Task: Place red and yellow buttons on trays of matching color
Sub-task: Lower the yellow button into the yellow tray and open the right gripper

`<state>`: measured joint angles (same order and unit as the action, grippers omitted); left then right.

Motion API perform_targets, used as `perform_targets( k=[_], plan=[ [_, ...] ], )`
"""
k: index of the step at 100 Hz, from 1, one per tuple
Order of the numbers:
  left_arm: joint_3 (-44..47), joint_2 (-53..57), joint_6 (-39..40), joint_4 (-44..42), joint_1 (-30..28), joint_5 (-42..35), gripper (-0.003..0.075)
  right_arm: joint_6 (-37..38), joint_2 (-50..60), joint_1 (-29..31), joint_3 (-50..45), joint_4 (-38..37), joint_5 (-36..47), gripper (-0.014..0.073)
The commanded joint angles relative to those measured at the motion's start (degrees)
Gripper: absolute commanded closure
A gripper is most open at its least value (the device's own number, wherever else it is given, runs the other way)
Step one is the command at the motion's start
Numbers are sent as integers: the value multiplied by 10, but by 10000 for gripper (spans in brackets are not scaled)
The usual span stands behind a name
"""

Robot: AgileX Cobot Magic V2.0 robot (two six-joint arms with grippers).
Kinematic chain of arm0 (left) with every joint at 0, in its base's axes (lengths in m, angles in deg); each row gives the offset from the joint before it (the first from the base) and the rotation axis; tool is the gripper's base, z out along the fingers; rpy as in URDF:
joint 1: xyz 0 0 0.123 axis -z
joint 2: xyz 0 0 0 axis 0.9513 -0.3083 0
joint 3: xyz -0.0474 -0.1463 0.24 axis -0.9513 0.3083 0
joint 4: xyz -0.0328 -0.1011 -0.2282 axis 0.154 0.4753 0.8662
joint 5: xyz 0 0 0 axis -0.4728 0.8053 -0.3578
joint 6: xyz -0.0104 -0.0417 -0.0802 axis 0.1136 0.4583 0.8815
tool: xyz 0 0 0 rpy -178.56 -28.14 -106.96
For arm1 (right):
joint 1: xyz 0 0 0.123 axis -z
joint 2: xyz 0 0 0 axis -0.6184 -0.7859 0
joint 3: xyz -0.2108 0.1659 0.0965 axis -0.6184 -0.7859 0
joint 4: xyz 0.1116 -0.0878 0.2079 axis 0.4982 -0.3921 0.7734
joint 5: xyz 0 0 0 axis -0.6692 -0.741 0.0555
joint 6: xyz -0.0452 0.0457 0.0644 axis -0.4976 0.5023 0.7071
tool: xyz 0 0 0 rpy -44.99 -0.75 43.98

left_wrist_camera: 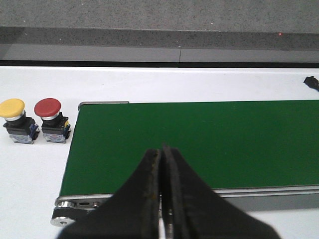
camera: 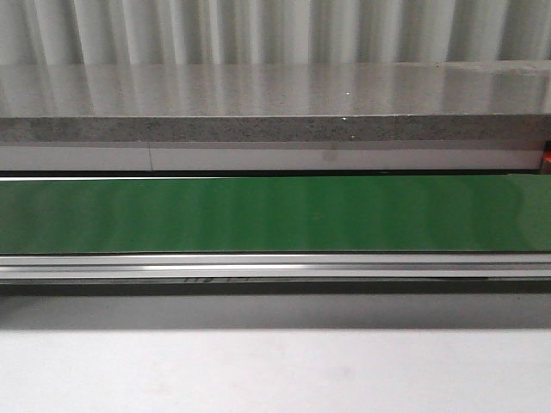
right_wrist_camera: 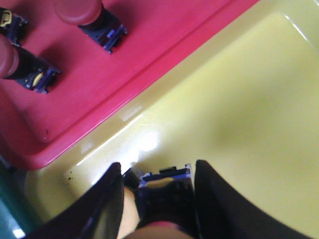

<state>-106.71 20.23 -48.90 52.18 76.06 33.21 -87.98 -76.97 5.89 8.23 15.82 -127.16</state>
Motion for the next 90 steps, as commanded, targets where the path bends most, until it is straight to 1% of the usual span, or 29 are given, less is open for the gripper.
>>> perform_targets(
  k=[1, 44, 90],
  plan=[
    [-16, -1, -2, 8, 5, -43, 740, 4, 8, 9, 13, 5, 40, 505],
    [-16, -1, -2, 8, 5, -43, 740, 4, -79, 9, 13, 37, 96, 504],
    [-16, -1, -2, 8, 5, -43, 740, 4, -112, 7, 14, 49, 97, 503]
  ],
)
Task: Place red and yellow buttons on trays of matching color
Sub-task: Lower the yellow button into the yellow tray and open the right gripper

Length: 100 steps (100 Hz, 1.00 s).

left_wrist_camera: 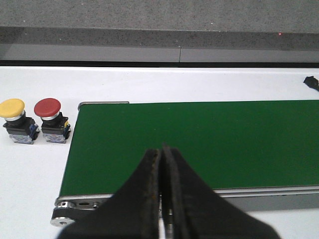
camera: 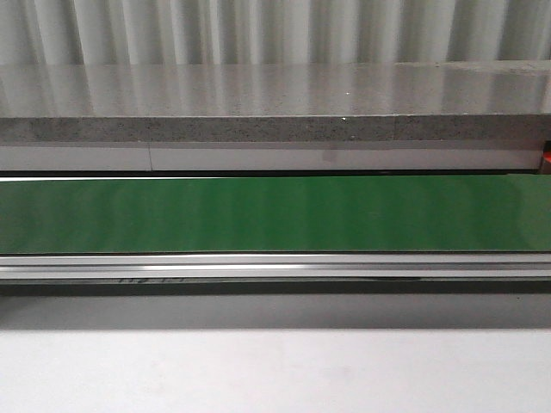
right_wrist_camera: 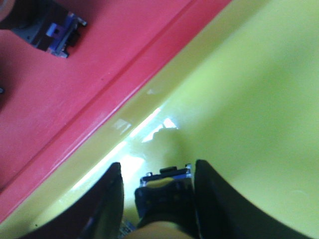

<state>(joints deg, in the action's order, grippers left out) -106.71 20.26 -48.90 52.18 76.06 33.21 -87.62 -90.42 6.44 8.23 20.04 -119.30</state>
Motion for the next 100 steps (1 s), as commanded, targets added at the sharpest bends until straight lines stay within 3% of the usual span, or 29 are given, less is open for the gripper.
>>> perform_targets(
  k=[1, 16, 70, 100],
  plan=[
    [-16, -1, -2, 8, 5, -43, 740, 0, 23, 2, 14, 7, 19, 503],
    [-16, -1, -2, 8, 5, -43, 740, 0, 15, 2, 14, 7, 19, 461],
    [-16, -1, -2, 8, 5, -43, 740, 0, 8, 2, 16, 7, 12, 72],
    [-16, -1, -2, 8, 5, -43, 740, 0, 69, 2, 16, 7, 2, 50]
  ],
)
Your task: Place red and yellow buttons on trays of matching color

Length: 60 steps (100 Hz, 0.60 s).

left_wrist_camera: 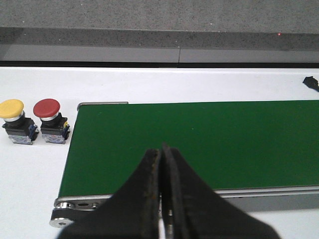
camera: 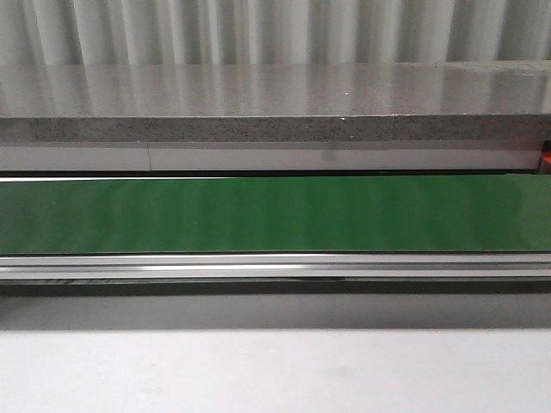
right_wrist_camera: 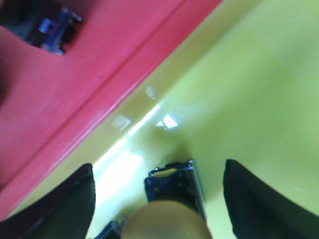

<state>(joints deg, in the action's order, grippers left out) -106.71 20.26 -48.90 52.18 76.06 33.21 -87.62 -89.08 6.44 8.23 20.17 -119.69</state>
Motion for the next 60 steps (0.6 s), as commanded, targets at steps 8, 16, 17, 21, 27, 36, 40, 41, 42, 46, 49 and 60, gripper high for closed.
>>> perform_targets(
  k=[8, 16, 17, 21, 27, 36, 40, 41, 42, 46, 49, 60],
  plan=[
    [-16, -1, -2, 8, 5, -43, 740, 0, 87, 2, 16, 6, 2, 50],
    [-16, -1, -2, 8, 5, -43, 740, 0, 121, 2, 16, 7, -5, 50],
    [-16, -1, -2, 8, 5, -43, 740, 0, 128, 2, 16, 6, -6, 50],
    [-16, -1, -2, 8, 5, -43, 740, 0, 147, 2, 16, 10, -10, 50],
    [-16, -1, -2, 8, 5, -43, 740, 0, 173, 0, 16, 22, -19, 51],
    [-16, -1, -2, 8, 5, -43, 740, -1, 210, -15, 16, 34, -29, 51],
    [-16, -1, -2, 8, 5, -43, 740, -1, 225, -25, 16, 34, -34, 51],
    [-16, -1, -2, 8, 5, -43, 740, -2, 228, -30, 16, 34, -34, 51],
    [-16, -1, -2, 8, 5, -43, 740, -2, 232, -33, 16, 34, -35, 51],
    [-16, -1, -2, 8, 5, -43, 740, -7, 244, -51, 16, 34, -38, 51],
    [-16, -1, -2, 8, 5, -43, 740, -12, 254, -65, 16, 34, -40, 51],
    [-16, -1, -2, 8, 5, -43, 740, -36, 281, -135, 16, 34, -47, 51]
  ],
)
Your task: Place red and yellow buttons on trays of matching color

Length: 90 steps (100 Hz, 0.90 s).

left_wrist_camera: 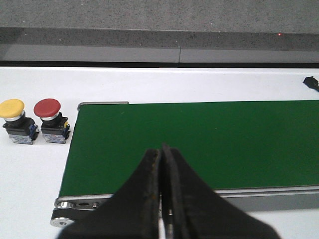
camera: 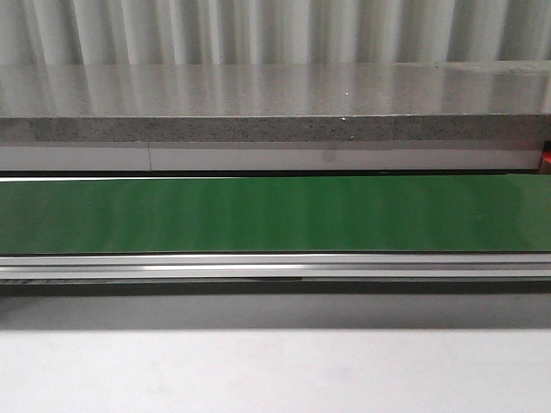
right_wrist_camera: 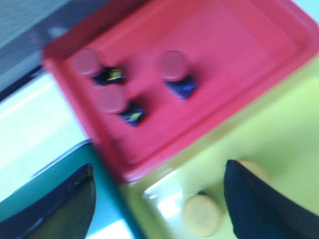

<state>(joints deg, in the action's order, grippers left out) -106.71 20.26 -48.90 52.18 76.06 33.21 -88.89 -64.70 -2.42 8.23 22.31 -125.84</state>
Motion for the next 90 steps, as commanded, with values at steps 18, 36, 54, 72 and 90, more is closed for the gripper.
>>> perform_targets(
  k=[18, 36, 54, 72, 90],
  plan=[
    [-16, -1, -2, 8, 5, -43, 740, -55, 72, -169, 16, 12, -2, 51],
    [-16, -1, -2, 8, 5, -43, 740, -61, 113, -248, 13, 0, -29, 53],
    [-16, -1, -2, 8, 5, -43, 740, -74, 177, -275, -32, -5, -39, 54],
    [-16, -1, -2, 8, 5, -43, 740, -84, 253, -275, -101, -5, -40, 64],
    [-16, -1, -2, 8, 5, -43, 740, -88, 316, -275, -149, -5, -39, 329]
  ],
)
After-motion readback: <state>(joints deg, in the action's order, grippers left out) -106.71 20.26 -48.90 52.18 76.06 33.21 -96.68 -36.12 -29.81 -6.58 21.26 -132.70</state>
